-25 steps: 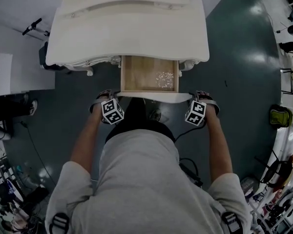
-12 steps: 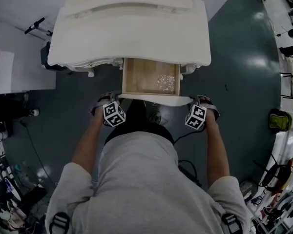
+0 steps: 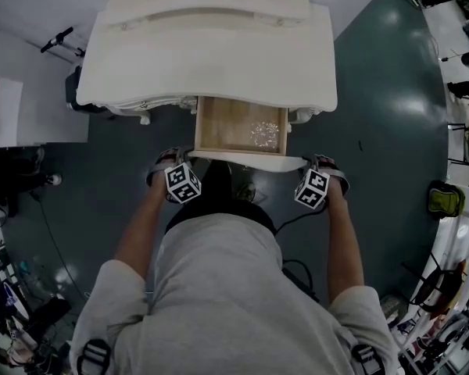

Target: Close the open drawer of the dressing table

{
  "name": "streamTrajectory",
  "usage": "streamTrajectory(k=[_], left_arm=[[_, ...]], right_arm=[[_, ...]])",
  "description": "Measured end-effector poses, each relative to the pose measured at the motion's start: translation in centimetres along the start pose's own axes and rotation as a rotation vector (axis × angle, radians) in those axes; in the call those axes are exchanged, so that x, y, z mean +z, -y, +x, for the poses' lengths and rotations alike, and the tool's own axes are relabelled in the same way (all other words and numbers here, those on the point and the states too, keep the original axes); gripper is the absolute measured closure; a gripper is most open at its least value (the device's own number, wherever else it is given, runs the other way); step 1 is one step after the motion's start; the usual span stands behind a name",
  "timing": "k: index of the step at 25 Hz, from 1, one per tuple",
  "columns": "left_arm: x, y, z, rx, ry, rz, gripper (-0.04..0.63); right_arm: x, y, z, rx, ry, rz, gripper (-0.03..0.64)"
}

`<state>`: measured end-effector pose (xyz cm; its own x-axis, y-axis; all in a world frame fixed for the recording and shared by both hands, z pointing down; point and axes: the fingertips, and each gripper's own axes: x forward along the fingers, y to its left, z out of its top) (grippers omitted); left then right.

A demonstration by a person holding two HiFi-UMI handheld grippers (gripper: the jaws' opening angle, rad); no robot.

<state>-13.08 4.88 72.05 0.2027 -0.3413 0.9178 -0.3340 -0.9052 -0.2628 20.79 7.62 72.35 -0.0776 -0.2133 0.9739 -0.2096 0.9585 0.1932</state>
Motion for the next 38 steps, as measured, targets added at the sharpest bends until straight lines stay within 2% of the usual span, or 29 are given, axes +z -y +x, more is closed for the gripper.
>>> streamTrajectory(k=[11, 22, 32, 38], left_arm=[[0.3, -1.1, 0.5, 0.004, -0.005, 0.013, 0.469], [0.8, -2.0, 1.2, 0.021, -0.012, 0.029, 0.469], [0.9, -3.2, 1.7, 0.033, -0.013, 0.029, 0.469], [1.1, -3.6, 1.8, 0.032, -0.017, 0.032, 0.469]], right_arm=[[0.3, 1.5, 0.3, -0.022, -0.005, -0.004, 0.44], [0.2, 2.6, 1.0, 0.01, -0.006, -0.009, 0.439], [0.7, 3.9, 1.6, -0.047, -0.024, -0.009, 0.439], [0.7, 4.3, 1.3, -0.036, -0.031, -0.005, 0.439]])
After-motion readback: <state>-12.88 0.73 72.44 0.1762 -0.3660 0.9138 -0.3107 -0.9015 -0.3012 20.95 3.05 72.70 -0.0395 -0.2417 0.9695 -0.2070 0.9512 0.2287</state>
